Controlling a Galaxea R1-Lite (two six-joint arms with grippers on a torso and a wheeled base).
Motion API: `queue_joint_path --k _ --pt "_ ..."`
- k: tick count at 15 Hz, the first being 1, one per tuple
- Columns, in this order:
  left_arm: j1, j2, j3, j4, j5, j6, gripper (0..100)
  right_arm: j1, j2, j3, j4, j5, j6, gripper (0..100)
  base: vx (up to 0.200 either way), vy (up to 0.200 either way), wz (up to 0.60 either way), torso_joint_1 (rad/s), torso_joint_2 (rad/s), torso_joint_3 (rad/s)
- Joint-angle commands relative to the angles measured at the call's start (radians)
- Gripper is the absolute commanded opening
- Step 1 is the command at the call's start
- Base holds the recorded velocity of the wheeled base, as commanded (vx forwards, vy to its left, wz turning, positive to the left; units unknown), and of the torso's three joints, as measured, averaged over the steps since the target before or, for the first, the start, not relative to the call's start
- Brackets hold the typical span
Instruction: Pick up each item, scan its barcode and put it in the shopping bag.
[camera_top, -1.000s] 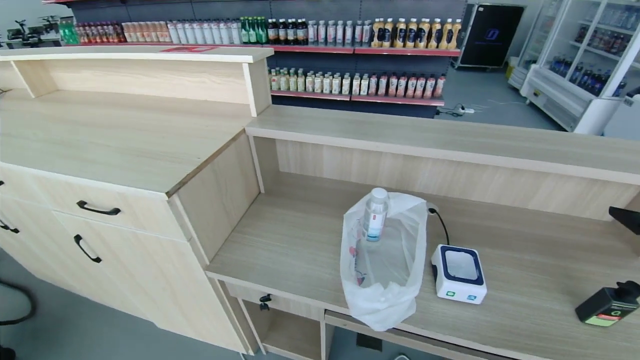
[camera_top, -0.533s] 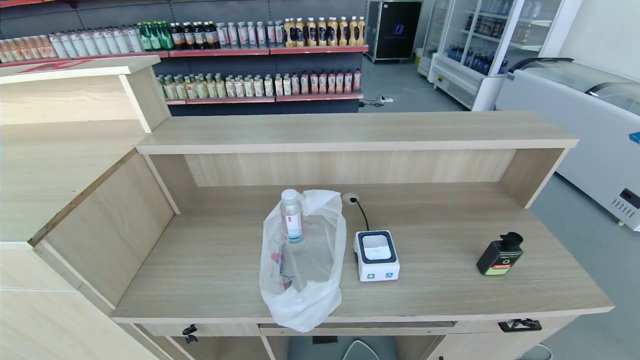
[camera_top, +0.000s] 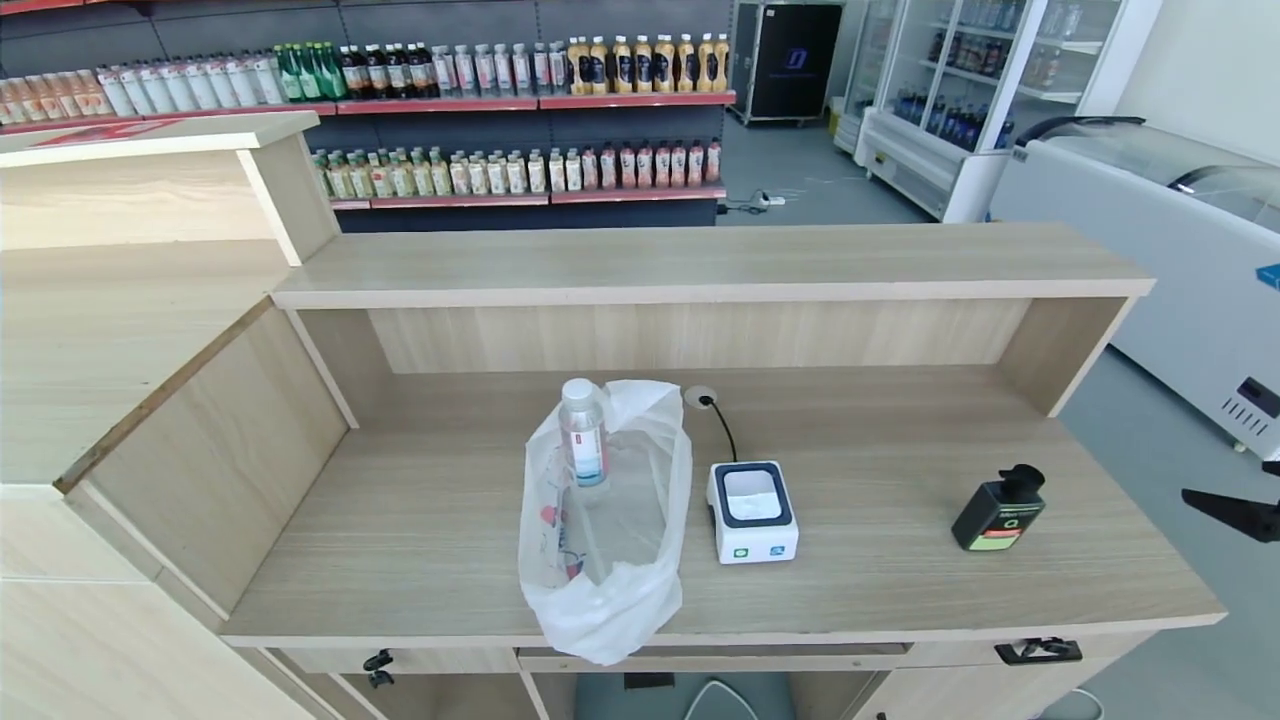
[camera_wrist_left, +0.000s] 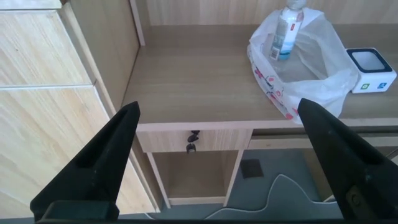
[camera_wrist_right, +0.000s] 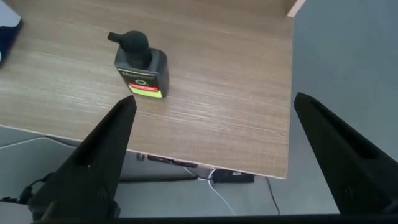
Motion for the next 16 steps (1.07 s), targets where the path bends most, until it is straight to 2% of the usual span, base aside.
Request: queue_joint_path --k 1,3,9,14,16 --pt "0.000 0.001 0.000 0.000 0.000 0.000 100 0.014 0.054 0.012 0.000 0.001 -0.004 100 0.000 0.000 0.00 0.000 0.00 0.000" --pt "0.000 0.001 0.000 0.000 0.000 0.000 100 0.009 0.057 0.041 -0.008 -0.001 -0.020 100 0.000 0.000 0.00 0.000 0.00 0.000" --pt "0.000 0.001 0.000 0.000 -0.001 0.000 100 0.006 0.195 0.002 -0.014 0.045 -0.254 100 0.000 0.000 0.00 0.000 0.00 0.000" --pt "0.000 0.001 0.000 0.000 0.000 0.000 100 0.029 0.307 -0.085 -0.017 0.047 -0.279 100 0.000 0.000 0.00 0.000 0.00 0.000" --pt "0.000 0.001 0.000 0.000 0.000 0.000 100 0.054 0.345 -0.106 -0.057 0.047 -0.277 100 0.000 0.000 0.00 0.000 0.00 0.000"
